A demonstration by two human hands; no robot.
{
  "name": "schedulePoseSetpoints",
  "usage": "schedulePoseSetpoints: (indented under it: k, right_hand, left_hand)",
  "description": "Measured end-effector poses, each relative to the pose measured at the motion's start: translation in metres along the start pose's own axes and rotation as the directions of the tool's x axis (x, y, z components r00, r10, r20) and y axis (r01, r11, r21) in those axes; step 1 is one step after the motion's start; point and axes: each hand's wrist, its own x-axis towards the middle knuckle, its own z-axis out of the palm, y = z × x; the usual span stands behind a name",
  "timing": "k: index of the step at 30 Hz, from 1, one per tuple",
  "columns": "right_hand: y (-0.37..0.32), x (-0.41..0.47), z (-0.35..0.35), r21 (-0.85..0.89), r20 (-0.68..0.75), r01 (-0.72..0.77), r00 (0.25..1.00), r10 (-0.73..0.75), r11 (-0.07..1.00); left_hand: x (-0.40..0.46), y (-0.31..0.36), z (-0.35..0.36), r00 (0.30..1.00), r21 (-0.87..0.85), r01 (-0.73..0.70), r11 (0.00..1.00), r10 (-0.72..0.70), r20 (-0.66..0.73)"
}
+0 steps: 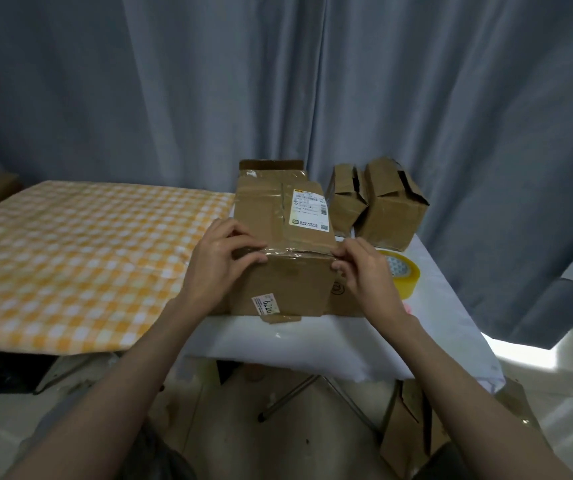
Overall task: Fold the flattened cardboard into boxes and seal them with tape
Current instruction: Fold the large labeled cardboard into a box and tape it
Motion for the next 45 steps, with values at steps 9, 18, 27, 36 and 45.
schedulePoseSetpoints:
  k: [9, 18, 27, 36, 45]
  right_hand:
    - [-0.003, -0.002, 0.003, 0.07, -0.063, -0.054, 0.996, 0.058, 0.996]
    - [-0.003, -0.006, 0.01, 0.1, -0.115, -0.14, 0.982, 0.151, 0.985]
    - [-0.01, -0.007, -0.002, 0.519, 0.057, -0.398, 0.899, 0.434, 0.757]
    - [-0.004, -0.003, -0.015, 0.605, 0.247, -0.481, 0.871, 0.424, 0.634]
    - [-0.011, -0.012, 0.013, 0.405, -0.072, -0.274, 0.942, 0.329, 0.872]
  left_hand:
    - [-0.023, -0.003, -0.02, 0.956, -0.152, 0.255, 0.955, -0.272, -0.108]
    - [-0.032, 0.014, -0.003, 0.832, -0.282, 0.437, 0.854, -0.503, -0.233]
    - [-0.031, 0.011, -0.011, 0.862, -0.358, 0.428, 0.83, -0.494, -0.114]
    - [-0.017, -0.022, -0.038, 0.903, -0.455, 0.427, 0.781, -0.393, 0.174]
    - [-0.044, -0.02, -0.008, 0.93, -0.369, 0.303, 0.879, -0.358, -0.088]
